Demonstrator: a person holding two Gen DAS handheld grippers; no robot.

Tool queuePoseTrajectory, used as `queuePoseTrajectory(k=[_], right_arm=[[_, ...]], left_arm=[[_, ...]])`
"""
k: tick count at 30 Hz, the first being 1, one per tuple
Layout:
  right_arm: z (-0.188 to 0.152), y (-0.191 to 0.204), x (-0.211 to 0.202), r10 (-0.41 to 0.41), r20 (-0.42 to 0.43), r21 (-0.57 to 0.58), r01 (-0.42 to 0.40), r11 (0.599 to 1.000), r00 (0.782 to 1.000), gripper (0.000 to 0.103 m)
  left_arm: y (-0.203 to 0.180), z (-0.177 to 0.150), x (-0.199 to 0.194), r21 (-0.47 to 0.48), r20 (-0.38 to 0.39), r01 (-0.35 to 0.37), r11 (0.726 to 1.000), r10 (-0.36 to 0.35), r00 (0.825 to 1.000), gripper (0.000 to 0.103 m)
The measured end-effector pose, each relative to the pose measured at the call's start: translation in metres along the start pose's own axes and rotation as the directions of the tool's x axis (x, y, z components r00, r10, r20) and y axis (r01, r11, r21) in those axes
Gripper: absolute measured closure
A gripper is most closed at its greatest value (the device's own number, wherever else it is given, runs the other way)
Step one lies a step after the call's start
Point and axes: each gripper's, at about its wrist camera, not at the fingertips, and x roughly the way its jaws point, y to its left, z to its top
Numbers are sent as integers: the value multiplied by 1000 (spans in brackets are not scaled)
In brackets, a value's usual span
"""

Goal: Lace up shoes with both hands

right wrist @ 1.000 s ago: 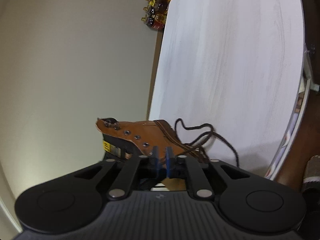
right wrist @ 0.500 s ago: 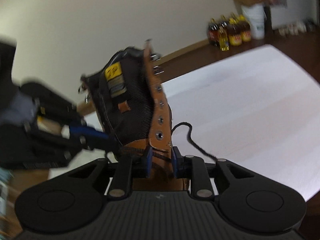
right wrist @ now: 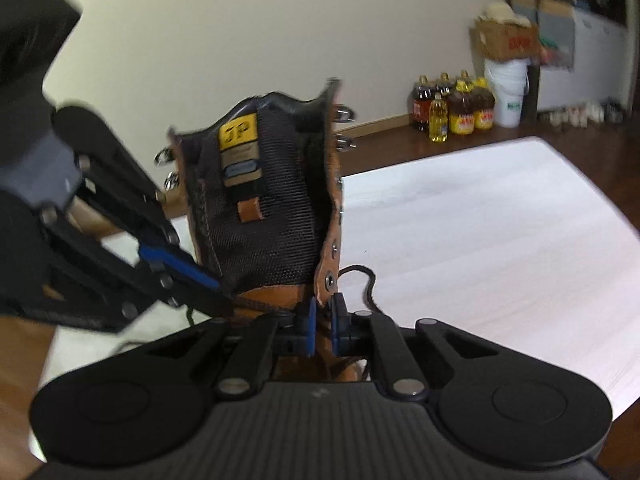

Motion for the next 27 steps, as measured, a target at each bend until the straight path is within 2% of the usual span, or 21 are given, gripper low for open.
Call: queuePoseTrajectory(k=[3,9,17,23,27], right_arm=[[-2,-13,-1,35,12,69,-36,997,999,94],[-6,-16,-10,47,28,69,-49,996,998,94],[-11,-18,-19,63,50,78,-67,995,997,94],[-13,-22,-19,76,64,86,-81,993,995,94],[-14,-22,-20,81,68,89,-87,992,994,94]], left_arm=[[-3,8,8,44,-38,-13,999,15,999,99],[-4,19,21,109,-119,0,994,13,993,99],[-1,27,30,126,-201,37,991,-11,980,99],[0,32,32,127,-233,74,989,-43,972,99],[0,34,35,146,-250,75,986,-37,968,99]])
